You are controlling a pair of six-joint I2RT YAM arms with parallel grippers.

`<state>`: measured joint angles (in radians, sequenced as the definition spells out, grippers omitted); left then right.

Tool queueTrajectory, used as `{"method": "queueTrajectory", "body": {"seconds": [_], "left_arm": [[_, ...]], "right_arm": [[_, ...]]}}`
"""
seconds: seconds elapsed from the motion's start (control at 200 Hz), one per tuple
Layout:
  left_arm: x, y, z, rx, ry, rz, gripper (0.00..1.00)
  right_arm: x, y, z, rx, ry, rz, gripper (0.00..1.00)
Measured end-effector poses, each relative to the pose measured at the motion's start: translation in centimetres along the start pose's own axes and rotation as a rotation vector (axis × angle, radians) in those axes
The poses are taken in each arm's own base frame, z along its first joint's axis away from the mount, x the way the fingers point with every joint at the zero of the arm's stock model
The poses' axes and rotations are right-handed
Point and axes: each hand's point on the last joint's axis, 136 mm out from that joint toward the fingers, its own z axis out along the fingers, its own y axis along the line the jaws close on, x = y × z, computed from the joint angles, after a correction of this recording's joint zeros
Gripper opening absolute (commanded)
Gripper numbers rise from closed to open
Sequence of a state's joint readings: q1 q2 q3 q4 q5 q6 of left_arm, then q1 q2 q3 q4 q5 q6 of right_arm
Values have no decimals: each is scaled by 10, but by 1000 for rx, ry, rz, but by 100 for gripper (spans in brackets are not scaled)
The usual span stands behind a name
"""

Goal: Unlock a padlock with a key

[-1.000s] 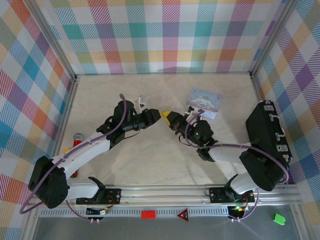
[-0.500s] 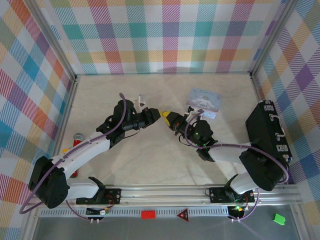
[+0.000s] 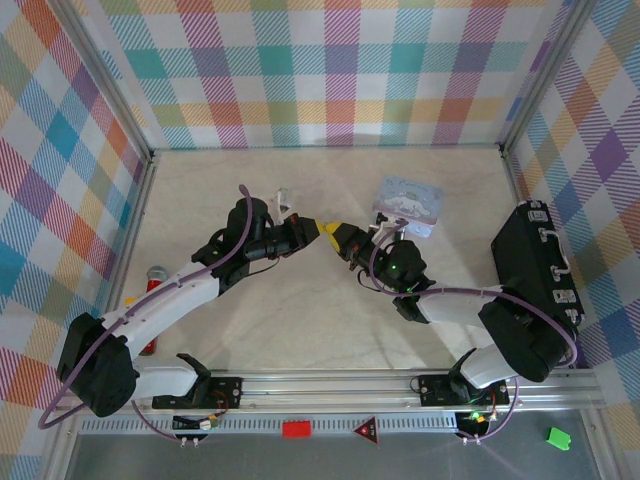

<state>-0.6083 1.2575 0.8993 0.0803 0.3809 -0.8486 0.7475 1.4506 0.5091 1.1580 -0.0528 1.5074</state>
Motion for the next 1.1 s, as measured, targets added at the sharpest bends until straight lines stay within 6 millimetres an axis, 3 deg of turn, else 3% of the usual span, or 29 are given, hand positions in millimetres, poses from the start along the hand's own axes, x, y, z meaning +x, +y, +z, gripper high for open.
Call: {"method": "queueTrajectory", "body": {"seconds": [0.09,0.125,0.165,0.26,0.38,0.525,0.64,0.76,0.835,0.96,1.1], "left_arm": [[0,0,0,-2,1,4,3],[0,1,0,-5,3,6,2],[1,2,0,-12,5,7,1],[-1,1,-2,-31,9,30,0],[-8,-3,-7,-100,16,97,0],[-28,-2,-14,-290,62,227,0],[-38,24,-14,-527,146,321,0],[-13,71,-20,-747,330,416,0],[8,82,-25,-786,432,463,0],[21,73,-30,-729,482,514,0],[25,47,-35,-594,463,539,0]], "right_arm": [[0,0,0,0,0,0,0],[0,0,0,2,1,0,4],[1,-2,0,7,4,-1,13],[2,-8,0,35,13,-9,45],[-2,-16,-4,79,18,-27,64],[-29,-20,-19,168,-14,-127,67],[-44,-24,-31,286,-28,-268,67],[-39,-20,-37,321,27,-419,68],[-31,-22,-37,317,82,-484,68],[-17,-26,-35,291,177,-533,70],[3,-40,-29,251,307,-515,64]]}}
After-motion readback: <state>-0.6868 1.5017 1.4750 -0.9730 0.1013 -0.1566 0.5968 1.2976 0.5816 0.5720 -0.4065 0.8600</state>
